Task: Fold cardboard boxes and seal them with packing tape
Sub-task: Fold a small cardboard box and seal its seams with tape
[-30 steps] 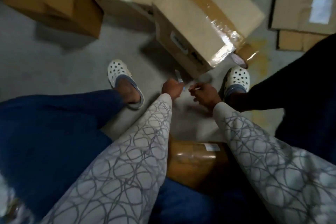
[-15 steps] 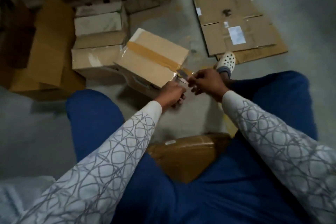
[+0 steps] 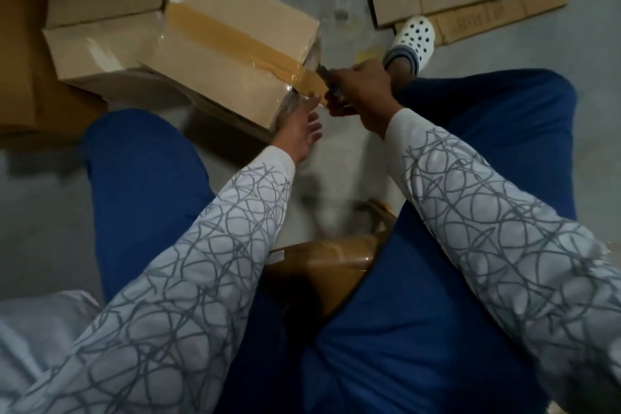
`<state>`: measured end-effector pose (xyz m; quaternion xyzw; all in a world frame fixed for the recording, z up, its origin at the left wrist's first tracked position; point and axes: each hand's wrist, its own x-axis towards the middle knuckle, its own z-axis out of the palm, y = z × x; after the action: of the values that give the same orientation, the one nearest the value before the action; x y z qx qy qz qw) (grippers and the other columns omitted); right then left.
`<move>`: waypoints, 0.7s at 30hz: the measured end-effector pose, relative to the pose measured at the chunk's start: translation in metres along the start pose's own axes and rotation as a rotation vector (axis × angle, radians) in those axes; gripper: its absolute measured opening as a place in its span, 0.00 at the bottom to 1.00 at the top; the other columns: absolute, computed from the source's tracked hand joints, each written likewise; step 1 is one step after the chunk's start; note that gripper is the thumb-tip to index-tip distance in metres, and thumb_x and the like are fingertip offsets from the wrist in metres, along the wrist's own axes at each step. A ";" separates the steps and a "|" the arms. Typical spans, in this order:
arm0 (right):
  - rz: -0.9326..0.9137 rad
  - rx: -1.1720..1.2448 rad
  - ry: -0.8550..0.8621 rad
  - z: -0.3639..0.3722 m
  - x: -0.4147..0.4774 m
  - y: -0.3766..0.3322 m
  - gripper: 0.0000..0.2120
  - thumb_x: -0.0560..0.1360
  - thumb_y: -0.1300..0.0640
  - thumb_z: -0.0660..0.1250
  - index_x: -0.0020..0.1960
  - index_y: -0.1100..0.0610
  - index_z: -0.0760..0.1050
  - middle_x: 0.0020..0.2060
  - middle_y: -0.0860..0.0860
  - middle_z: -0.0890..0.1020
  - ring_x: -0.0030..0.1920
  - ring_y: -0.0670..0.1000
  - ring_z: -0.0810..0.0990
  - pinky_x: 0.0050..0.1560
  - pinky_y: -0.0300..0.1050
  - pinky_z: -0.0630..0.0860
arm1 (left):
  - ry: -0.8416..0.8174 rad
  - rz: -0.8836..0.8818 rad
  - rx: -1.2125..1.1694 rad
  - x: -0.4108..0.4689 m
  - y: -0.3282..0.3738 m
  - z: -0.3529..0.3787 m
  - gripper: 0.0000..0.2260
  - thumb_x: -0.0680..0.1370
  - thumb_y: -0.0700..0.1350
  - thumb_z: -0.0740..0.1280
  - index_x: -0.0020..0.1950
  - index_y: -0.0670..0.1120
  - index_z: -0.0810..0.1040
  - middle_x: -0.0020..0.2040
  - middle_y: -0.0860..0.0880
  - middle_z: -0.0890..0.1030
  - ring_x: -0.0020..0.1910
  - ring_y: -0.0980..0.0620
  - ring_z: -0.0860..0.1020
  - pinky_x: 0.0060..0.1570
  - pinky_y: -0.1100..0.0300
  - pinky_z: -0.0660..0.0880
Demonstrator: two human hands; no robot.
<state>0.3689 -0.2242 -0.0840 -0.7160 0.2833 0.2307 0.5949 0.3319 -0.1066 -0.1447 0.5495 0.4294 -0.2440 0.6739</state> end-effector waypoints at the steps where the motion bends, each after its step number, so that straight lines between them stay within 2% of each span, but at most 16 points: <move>1: -0.007 -0.016 0.009 0.003 0.002 0.000 0.10 0.74 0.57 0.74 0.39 0.64 0.80 0.34 0.59 0.84 0.34 0.59 0.86 0.39 0.57 0.85 | -0.003 -0.004 -0.006 0.005 0.002 0.005 0.24 0.77 0.54 0.73 0.69 0.44 0.77 0.53 0.45 0.77 0.47 0.48 0.77 0.44 0.56 0.77; 4: -0.024 -0.093 0.046 0.010 0.011 0.000 0.12 0.72 0.54 0.74 0.37 0.62 0.80 0.34 0.58 0.85 0.35 0.58 0.86 0.39 0.59 0.85 | 0.062 0.006 -0.050 0.023 0.000 0.023 0.26 0.79 0.57 0.69 0.73 0.47 0.73 0.63 0.46 0.77 0.57 0.46 0.77 0.54 0.51 0.78; 6: -0.034 -0.147 0.077 0.013 0.018 0.002 0.11 0.69 0.53 0.73 0.33 0.59 0.79 0.31 0.54 0.85 0.35 0.55 0.86 0.40 0.59 0.85 | 0.086 -0.014 -0.070 0.029 -0.003 0.030 0.28 0.79 0.61 0.65 0.77 0.53 0.66 0.73 0.47 0.73 0.69 0.42 0.72 0.66 0.42 0.72; 7: -0.039 -0.164 0.082 0.014 0.020 0.003 0.11 0.69 0.53 0.72 0.32 0.58 0.79 0.30 0.53 0.84 0.35 0.53 0.85 0.42 0.59 0.84 | 0.081 -0.021 -0.058 0.036 -0.006 0.030 0.31 0.78 0.63 0.64 0.78 0.54 0.64 0.75 0.47 0.71 0.71 0.42 0.70 0.68 0.40 0.70; 10: -0.049 -0.188 0.087 0.015 0.027 0.006 0.11 0.70 0.52 0.71 0.34 0.58 0.79 0.30 0.52 0.83 0.34 0.51 0.82 0.45 0.56 0.83 | 0.121 -0.031 -0.094 0.053 -0.015 0.027 0.44 0.63 0.69 0.68 0.77 0.58 0.64 0.74 0.49 0.72 0.72 0.45 0.70 0.72 0.43 0.66; 12: -0.069 -0.223 0.079 0.016 0.030 0.008 0.11 0.71 0.53 0.71 0.34 0.58 0.78 0.31 0.52 0.83 0.33 0.51 0.80 0.43 0.53 0.81 | 0.050 -0.040 -0.175 0.049 -0.015 0.030 0.38 0.73 0.63 0.68 0.80 0.58 0.58 0.76 0.50 0.70 0.73 0.48 0.68 0.71 0.50 0.63; 13: -0.078 -0.241 0.081 0.017 0.032 0.009 0.10 0.71 0.53 0.70 0.34 0.58 0.77 0.30 0.52 0.82 0.33 0.51 0.78 0.42 0.52 0.80 | 0.019 -0.042 -0.212 0.049 -0.015 0.031 0.35 0.77 0.58 0.67 0.81 0.56 0.57 0.74 0.50 0.72 0.70 0.50 0.70 0.67 0.53 0.64; 15: -0.096 -0.266 0.099 0.019 0.032 0.010 0.11 0.71 0.54 0.69 0.32 0.56 0.74 0.27 0.49 0.78 0.31 0.49 0.76 0.39 0.49 0.76 | -0.016 -0.015 -0.267 0.056 -0.015 0.030 0.29 0.79 0.55 0.67 0.78 0.53 0.63 0.64 0.52 0.77 0.62 0.53 0.73 0.65 0.53 0.66; 17: -0.105 -0.278 0.105 0.020 0.034 0.013 0.13 0.72 0.55 0.69 0.31 0.55 0.73 0.25 0.47 0.76 0.29 0.46 0.74 0.37 0.47 0.75 | -0.071 0.018 -0.308 0.068 -0.011 0.029 0.22 0.80 0.52 0.67 0.73 0.49 0.72 0.62 0.51 0.80 0.63 0.52 0.75 0.70 0.47 0.68; 19: -0.111 -0.269 0.103 0.023 0.035 0.014 0.12 0.71 0.51 0.68 0.35 0.59 0.77 0.30 0.51 0.81 0.33 0.50 0.80 0.41 0.53 0.81 | -0.095 0.048 -0.366 0.071 -0.003 0.028 0.15 0.79 0.47 0.67 0.64 0.45 0.79 0.58 0.49 0.83 0.60 0.51 0.78 0.70 0.42 0.69; 21: -0.125 -0.273 0.115 0.026 0.035 0.012 0.17 0.69 0.47 0.68 0.41 0.62 0.80 0.36 0.56 0.84 0.39 0.55 0.84 0.46 0.60 0.82 | -0.117 0.063 -0.378 0.074 0.001 0.028 0.12 0.80 0.46 0.66 0.62 0.45 0.80 0.55 0.48 0.84 0.59 0.50 0.79 0.70 0.42 0.71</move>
<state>0.3869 -0.2046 -0.1212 -0.8185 0.2380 0.1884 0.4878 0.3793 -0.1226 -0.2063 0.4112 0.4104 -0.1691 0.7962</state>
